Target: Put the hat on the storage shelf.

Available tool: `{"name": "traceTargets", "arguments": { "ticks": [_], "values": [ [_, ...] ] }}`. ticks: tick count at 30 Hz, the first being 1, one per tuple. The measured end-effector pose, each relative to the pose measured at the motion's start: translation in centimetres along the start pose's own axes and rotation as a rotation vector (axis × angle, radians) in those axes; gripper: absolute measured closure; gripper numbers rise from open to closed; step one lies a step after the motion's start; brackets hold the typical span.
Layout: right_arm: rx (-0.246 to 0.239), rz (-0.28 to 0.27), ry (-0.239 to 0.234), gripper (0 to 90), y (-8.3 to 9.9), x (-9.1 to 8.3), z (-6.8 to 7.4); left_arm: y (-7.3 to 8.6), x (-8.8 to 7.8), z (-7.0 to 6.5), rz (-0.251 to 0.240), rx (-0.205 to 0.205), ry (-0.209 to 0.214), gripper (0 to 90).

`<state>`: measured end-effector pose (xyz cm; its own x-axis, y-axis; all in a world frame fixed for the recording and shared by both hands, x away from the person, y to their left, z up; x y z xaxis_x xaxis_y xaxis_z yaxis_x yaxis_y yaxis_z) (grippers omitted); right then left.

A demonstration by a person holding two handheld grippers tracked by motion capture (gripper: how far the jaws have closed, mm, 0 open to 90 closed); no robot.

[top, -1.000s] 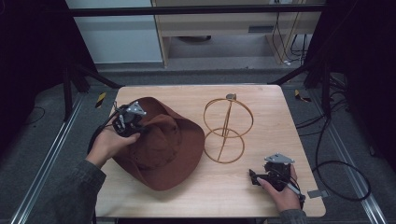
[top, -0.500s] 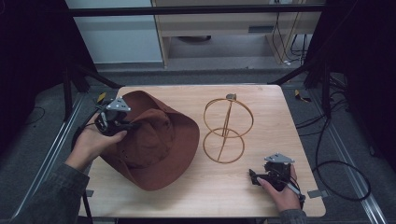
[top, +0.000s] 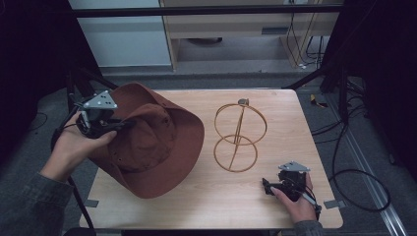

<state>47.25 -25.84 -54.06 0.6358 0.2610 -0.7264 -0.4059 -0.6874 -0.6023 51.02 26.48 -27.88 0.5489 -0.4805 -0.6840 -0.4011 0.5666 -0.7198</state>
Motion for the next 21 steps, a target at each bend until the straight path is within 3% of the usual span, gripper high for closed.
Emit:
{"name": "traceTargets", "arguments": {
  "ticks": [9, 12, 21],
  "values": [
    [0.000, 0.000, 0.000, 0.5, 0.0, 0.0, 0.0, -2.3, -2.5, -0.7, -0.056, 0.033, -0.010, 88.8],
    [0.000, 0.000, 0.000, 0.5, 0.0, 0.0, 0.0, -3.1, -3.5, -0.7, -0.095, 0.037, -0.008, 88.8],
    [-0.001, -0.002, -0.001, 0.5, 0.0, 0.0, 0.0, -4.7, -3.8, -2.0, -0.107, 0.074, -0.014, 88.8]
  ]
}}
Point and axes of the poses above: each handheld gripper's, and its own axes: x roughly forward along the jaws, y roughly out of its underside, z roughly to its left, the point moved 4 cm from there along x, roughly forward along the jaws, and after that the axes turned 4 degrees about -x, right-handed, at the moved point
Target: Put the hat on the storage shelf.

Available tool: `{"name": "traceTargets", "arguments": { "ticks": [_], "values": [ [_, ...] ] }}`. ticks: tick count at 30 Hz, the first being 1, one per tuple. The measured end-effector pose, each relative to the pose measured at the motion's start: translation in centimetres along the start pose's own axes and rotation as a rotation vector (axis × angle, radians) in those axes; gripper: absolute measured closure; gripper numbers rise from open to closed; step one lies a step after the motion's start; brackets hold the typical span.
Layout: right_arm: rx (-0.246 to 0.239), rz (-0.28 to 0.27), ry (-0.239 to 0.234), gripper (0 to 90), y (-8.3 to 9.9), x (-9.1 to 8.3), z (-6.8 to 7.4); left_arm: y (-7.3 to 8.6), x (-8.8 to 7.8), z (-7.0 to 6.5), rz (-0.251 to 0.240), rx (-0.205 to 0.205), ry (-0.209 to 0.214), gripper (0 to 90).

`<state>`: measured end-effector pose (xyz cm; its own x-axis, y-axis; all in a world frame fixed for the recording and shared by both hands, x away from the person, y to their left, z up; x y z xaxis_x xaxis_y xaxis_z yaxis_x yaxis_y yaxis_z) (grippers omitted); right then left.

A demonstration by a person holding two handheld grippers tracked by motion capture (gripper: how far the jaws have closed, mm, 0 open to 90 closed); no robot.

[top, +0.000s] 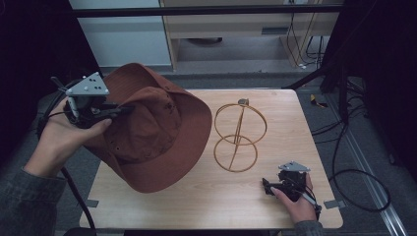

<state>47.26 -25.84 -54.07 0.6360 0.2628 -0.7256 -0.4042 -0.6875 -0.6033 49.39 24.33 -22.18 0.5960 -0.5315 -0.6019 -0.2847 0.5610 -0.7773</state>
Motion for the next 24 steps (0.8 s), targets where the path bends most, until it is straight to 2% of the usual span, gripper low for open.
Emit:
{"name": "traceTargets", "arguments": {
  "ticks": [11, 14, 22, 24],
  "values": [
    [0.001, 0.001, 0.001, 0.5, 0.0, 0.0, 0.0, -2.5, -0.1, -1.0, -0.031, 0.031, 0.004, 88.8],
    [0.000, 0.002, 0.000, 0.5, 0.0, 0.0, 0.0, -3.5, 0.1, -1.7, -0.056, 0.042, 0.012, 88.7],
    [-0.001, 0.000, -0.003, 0.5, 0.0, 0.0, 0.0, -7.3, 1.1, -4.0, -0.059, 0.118, 0.036, 88.7],
    [0.001, 0.000, -0.005, 0.5, 0.0, 0.0, 0.0, -8.2, 1.7, -4.3, -0.059, 0.120, 0.047, 88.7]
  ]
}}
Point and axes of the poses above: each handheld gripper's, and its own axes: x roughly forward along the jaws, y roughly out of its underside, z roughly to its left, the point moved 4 cm from there along x, roughly forward along the jaws, and after that the axes turned 4 degrees about -x, right-handed, at the moved point
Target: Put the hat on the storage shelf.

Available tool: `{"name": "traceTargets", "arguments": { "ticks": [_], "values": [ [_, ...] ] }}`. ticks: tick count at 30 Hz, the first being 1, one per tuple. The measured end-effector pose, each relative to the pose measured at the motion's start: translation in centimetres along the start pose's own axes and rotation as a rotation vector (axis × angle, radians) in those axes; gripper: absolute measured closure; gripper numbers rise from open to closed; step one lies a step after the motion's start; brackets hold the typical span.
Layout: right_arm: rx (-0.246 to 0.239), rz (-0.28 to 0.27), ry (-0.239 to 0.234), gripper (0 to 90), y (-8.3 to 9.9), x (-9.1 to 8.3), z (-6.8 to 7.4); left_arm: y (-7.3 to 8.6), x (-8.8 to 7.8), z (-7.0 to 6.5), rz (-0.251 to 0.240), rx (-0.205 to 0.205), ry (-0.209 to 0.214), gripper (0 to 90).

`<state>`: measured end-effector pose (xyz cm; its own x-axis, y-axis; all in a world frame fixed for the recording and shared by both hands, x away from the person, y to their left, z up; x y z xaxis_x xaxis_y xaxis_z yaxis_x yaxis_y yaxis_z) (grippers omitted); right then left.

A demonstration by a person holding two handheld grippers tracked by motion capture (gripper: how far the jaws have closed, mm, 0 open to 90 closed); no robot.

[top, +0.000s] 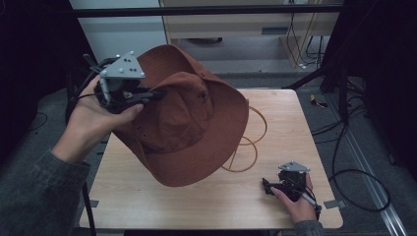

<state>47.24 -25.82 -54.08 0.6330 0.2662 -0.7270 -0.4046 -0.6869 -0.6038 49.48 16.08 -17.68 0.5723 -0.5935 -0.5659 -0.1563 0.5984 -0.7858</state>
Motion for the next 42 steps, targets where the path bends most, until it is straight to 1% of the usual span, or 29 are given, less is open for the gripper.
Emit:
{"name": "traceTargets", "arguments": {
  "ticks": [1, 2, 3, 4, 7, 10, 13, 18, 19, 20, 22, 23, 26, 27, 31, 34, 36, 39, 40, 42],
  "values": [
    [0.000, -0.001, 0.004, 0.5, 0.0, 0.0, 0.0, -0.4, 0.4, -0.1, 0.000, -0.003, 0.008, 88.7],
    [-0.001, -0.002, -0.014, 0.5, 0.0, -0.1, 0.0, -0.8, 0.8, -0.1, 0.003, -0.005, 0.022, 88.7],
    [-0.002, -0.002, -0.012, 0.5, 0.0, -0.1, 0.0, -1.3, 1.3, -0.2, 0.007, -0.005, 0.030, 88.7],
    [-0.002, 0.000, 0.005, 0.5, 0.0, 0.1, 0.0, -1.6, 1.6, -0.2, 0.009, -0.001, 0.030, 88.7],
    [0.007, 0.000, 0.003, 0.5, 0.0, 0.0, 0.0, -2.8, 2.7, -0.5, 0.005, -0.005, 0.061, 88.7],
    [0.005, 0.001, 0.004, 0.5, 0.0, 0.0, 0.0, -3.6, 4.1, -0.8, 0.023, 0.005, 0.071, 88.7],
    [0.005, 0.000, 0.003, 0.5, 0.0, 0.0, 0.0, -4.2, 5.3, -1.2, 0.025, 0.008, 0.083, 88.7],
    [0.004, -0.001, 0.002, 0.5, 0.0, 0.1, 0.0, -5.2, 7.0, -1.8, 0.047, 0.034, 0.089, 88.7],
    [0.003, -0.003, -0.017, 0.5, 0.0, -0.1, 0.1, -5.4, 7.3, -1.9, 0.048, 0.036, 0.091, 88.7],
    [0.002, 0.000, 0.000, 0.5, 0.0, 0.0, 0.0, -5.6, 7.6, -2.0, 0.050, 0.037, 0.093, 88.7],
    [0.003, 0.001, 0.001, 0.5, 0.0, 0.0, 0.0, -6.0, 8.2, -2.2, 0.057, 0.045, 0.094, 88.7],
    [0.002, -0.003, -0.017, 0.5, 0.0, -0.1, 0.1, -6.1, 8.5, -2.4, 0.061, 0.049, 0.093, 88.7],
    [0.002, -0.003, -0.016, 0.5, 0.0, -0.1, 0.1, -6.7, 9.3, -2.7, 0.066, 0.059, 0.100, 88.7],
    [0.005, -0.001, 0.001, 0.5, 0.0, 0.0, 0.0, -6.9, 9.6, -2.8, 0.066, 0.062, 0.102, 88.7],
    [0.005, -0.003, 0.001, 0.6, 0.0, 0.0, 0.0, -7.5, 10.5, -3.2, 0.072, 0.073, 0.113, 88.7],
    [0.002, -0.002, 0.000, 0.6, 0.0, 0.0, 0.0, -7.9, 11.1, -3.3, 0.079, 0.078, 0.110, 88.7],
    [0.002, -0.003, 0.000, 0.6, 0.0, 0.0, 0.0, -8.1, 11.5, -3.3, 0.079, 0.089, 0.093, 88.7],
    [0.002, -0.003, -0.001, 0.6, 0.0, 0.0, 0.0, -8.3, 12.1, -3.4, 0.081, 0.084, 0.097, 88.7],
    [0.002, -0.003, 0.000, 0.6, 0.0, 0.0, 0.0, -8.4, 12.3, -3.4, 0.078, 0.076, 0.100, 88.7],
    [0.003, -0.001, -0.001, 0.6, 0.0, 0.0, 0.0, -8.5, 12.8, -3.5, 0.084, 0.078, 0.105, 88.7]
  ]
}}
Point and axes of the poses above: each handheld gripper's, and its own axes: x roughly forward along the jaws, y roughly out of its underside, z roughly to its left, the point moved 4 cm from there along x, roughly forward along the jaws, and after that the axes turned 4 degrees about -x, right-handed, at the moved point
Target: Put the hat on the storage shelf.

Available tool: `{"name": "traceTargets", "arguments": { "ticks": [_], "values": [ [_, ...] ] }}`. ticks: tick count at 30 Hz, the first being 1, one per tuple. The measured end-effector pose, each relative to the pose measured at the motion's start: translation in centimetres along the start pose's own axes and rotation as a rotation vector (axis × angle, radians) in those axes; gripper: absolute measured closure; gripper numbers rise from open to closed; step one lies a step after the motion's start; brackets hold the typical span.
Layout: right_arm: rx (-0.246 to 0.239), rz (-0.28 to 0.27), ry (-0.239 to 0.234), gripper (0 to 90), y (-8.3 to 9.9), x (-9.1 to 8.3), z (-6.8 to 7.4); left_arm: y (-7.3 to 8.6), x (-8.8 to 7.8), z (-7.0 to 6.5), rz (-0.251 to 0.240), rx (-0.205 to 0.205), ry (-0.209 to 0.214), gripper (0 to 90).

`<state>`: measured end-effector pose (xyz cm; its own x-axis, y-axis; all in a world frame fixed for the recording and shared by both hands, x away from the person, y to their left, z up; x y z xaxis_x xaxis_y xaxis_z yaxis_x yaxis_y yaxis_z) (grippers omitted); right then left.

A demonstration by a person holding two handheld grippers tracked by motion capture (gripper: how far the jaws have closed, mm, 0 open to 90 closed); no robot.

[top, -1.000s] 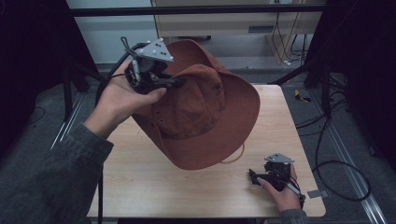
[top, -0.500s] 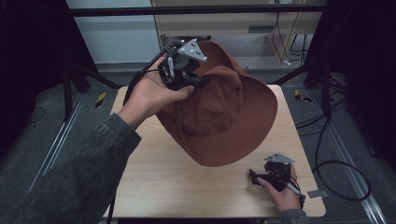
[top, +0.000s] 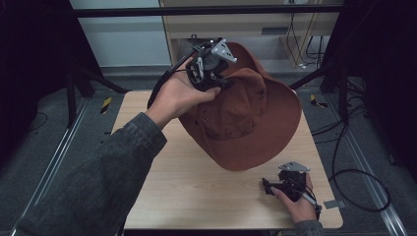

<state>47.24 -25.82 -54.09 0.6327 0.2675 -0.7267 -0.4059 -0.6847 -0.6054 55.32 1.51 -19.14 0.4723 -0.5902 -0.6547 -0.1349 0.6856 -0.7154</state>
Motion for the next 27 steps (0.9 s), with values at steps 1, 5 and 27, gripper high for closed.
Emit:
{"name": "traceTargets", "arguments": {
  "ticks": [1, 5, 27],
  "values": [
    [0.000, 0.000, -0.001, 0.6, 0.0, 0.0, 0.0, 0.0, 0.3, 0.0, 0.001, -0.001, 0.004, 88.7],
    [-0.001, -0.001, -0.003, 0.7, 0.0, 0.0, 0.0, -0.3, 1.3, -0.4, 0.014, 0.001, 0.021, 88.7],
    [0.002, -0.001, -0.007, 0.7, 0.0, 0.0, 0.0, -0.7, 6.3, -1.2, 0.105, 0.004, 0.052, 87.8]
  ]
}}
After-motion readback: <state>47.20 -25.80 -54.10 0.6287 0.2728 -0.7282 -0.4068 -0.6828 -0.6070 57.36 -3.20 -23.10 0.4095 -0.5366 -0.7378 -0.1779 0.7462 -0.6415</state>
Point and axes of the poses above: each handheld gripper's, and its own axes: x roughly forward along the jaws, y roughly out of its underside, z roughly to its left, the point moved 4 cm from there along x, roughly forward along the jaws, and after that the axes turned 4 degrees about -x, right-handed, at the moved point
